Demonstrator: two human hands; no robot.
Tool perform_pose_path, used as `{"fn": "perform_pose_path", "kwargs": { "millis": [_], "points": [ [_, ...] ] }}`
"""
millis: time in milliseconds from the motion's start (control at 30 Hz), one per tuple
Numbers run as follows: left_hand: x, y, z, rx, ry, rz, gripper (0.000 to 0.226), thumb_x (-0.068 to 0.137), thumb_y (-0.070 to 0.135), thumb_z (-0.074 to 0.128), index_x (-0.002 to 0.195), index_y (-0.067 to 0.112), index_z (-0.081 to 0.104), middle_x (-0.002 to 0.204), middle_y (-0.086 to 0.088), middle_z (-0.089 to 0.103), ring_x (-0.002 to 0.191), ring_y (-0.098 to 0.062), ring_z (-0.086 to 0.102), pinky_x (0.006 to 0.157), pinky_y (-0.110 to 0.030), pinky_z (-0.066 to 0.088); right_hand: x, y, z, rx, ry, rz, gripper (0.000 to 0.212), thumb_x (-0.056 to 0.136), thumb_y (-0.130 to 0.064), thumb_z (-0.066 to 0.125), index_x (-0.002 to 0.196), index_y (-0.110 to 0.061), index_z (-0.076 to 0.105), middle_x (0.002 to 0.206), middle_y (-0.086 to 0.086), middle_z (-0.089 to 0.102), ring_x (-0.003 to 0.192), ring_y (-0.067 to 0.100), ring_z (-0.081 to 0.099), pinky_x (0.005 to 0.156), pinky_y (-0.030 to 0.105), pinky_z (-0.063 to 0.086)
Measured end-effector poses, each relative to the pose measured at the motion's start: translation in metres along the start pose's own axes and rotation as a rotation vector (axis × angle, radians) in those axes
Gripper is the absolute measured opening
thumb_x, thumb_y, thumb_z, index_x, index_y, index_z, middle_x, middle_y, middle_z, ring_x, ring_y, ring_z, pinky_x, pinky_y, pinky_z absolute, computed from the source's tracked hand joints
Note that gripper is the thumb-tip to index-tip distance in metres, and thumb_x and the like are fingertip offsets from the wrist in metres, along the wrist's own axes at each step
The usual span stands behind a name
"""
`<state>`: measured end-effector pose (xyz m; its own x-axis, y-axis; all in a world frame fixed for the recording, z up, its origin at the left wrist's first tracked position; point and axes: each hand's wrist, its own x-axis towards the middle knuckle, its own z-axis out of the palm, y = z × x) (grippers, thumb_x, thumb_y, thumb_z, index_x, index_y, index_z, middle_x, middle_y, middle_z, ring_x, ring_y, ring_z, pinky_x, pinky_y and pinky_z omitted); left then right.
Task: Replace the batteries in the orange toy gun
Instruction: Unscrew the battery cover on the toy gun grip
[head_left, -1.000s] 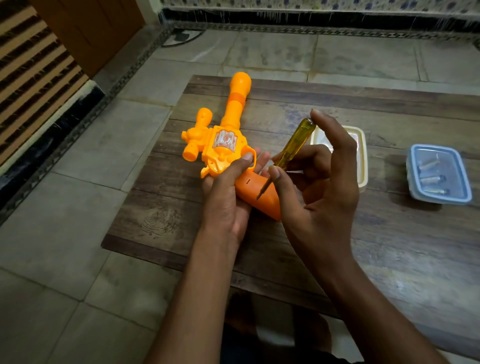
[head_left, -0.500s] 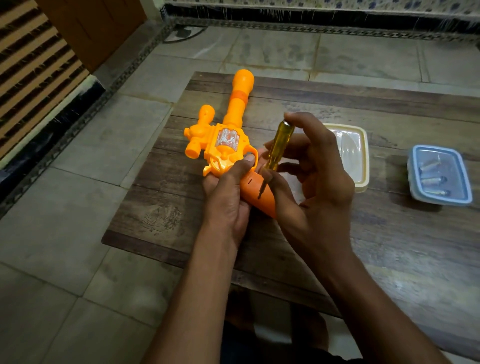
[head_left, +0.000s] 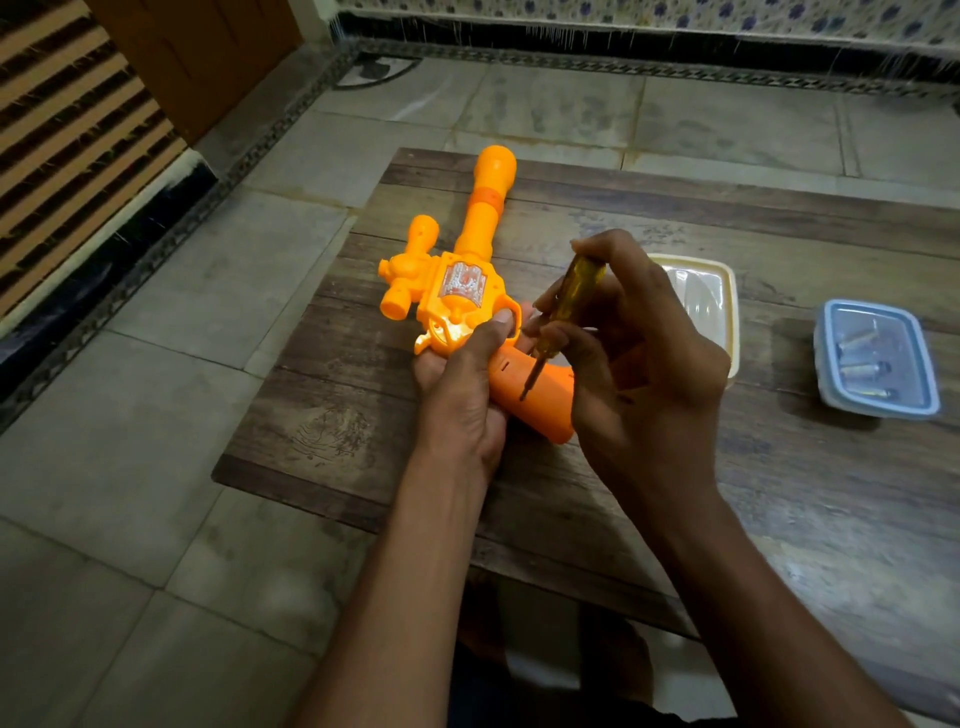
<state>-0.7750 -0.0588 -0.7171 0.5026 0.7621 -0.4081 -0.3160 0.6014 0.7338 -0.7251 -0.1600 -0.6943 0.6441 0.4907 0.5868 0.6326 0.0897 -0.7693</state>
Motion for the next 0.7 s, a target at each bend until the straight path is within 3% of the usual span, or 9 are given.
{"fn": "perform_pose_path", "kwargs": {
  "millis": [100, 167, 300, 433, 567, 700],
  "points": [
    [0.003, -0.003, -0.002, -0.006, 0.037, 0.013, 0.033, 0.087, -0.006, 0.07, 0.11, 0.017, 0.064, 0.105, -0.014, 0.076, 0.101, -0.035, 0.073, 0.095, -0.064, 0.055, -0.001, 0.0, -0.002, -0.025, -0.054, -0.043, 0.043, 0.091, 0.011, 0.058, 0.134, 0.006, 0.054, 0.115, 0.01, 0.069, 0.096, 0.025, 0.073, 0.082, 0.043, 0.06],
    [0.004, -0.006, -0.001, -0.002, 0.053, 0.008, 0.031, 0.087, -0.004, 0.071, 0.112, 0.013, 0.067, 0.115, -0.02, 0.074, 0.109, -0.04, 0.071, 0.097, -0.066, 0.053, -0.001, -0.004, -0.003, -0.036, -0.098, -0.075, 0.045, 0.089, 0.013, 0.054, 0.133, 0.003, 0.056, 0.113, 0.007, 0.069, 0.095, 0.023, 0.072, 0.08, 0.041, 0.059],
    [0.007, -0.006, -0.003, 0.003, 0.035, 0.013, 0.047, 0.082, -0.003, 0.076, 0.126, 0.007, 0.063, 0.113, -0.018, 0.075, 0.102, -0.035, 0.074, 0.091, -0.061, 0.057, -0.004, 0.002, -0.003, 0.039, -0.117, -0.044, 0.047, 0.088, 0.019, 0.047, 0.134, 0.009, 0.053, 0.119, 0.014, 0.067, 0.103, 0.028, 0.07, 0.084, 0.045, 0.059],
    [0.005, -0.004, -0.004, -0.004, -0.032, 0.011, 0.031, 0.089, -0.007, 0.067, 0.116, 0.008, 0.065, 0.086, -0.007, 0.079, 0.079, -0.023, 0.077, 0.079, -0.05, 0.063, -0.002, 0.005, -0.009, 0.092, -0.097, -0.036, 0.038, 0.093, 0.011, 0.055, 0.13, 0.011, 0.053, 0.117, 0.017, 0.066, 0.107, 0.032, 0.07, 0.086, 0.049, 0.057],
    [0.006, -0.004, -0.003, -0.004, -0.02, 0.003, 0.037, 0.09, -0.009, 0.066, 0.126, 0.001, 0.061, 0.084, -0.008, 0.079, 0.076, -0.021, 0.077, 0.064, -0.038, 0.064, -0.001, -0.002, -0.008, 0.055, -0.057, -0.098, 0.033, 0.094, 0.005, 0.066, 0.125, 0.002, 0.059, 0.114, 0.014, 0.068, 0.104, 0.026, 0.071, 0.086, 0.043, 0.059],
    [0.009, -0.008, -0.003, 0.036, 0.033, 0.002, 0.048, 0.086, -0.006, 0.071, 0.132, 0.001, 0.061, 0.115, -0.022, 0.074, 0.103, -0.037, 0.074, 0.085, -0.056, 0.061, -0.001, 0.001, -0.004, 0.015, -0.047, -0.099, 0.03, 0.094, 0.009, 0.064, 0.123, 0.002, 0.063, 0.111, 0.01, 0.071, 0.101, 0.023, 0.072, 0.084, 0.045, 0.058]
  ]
}}
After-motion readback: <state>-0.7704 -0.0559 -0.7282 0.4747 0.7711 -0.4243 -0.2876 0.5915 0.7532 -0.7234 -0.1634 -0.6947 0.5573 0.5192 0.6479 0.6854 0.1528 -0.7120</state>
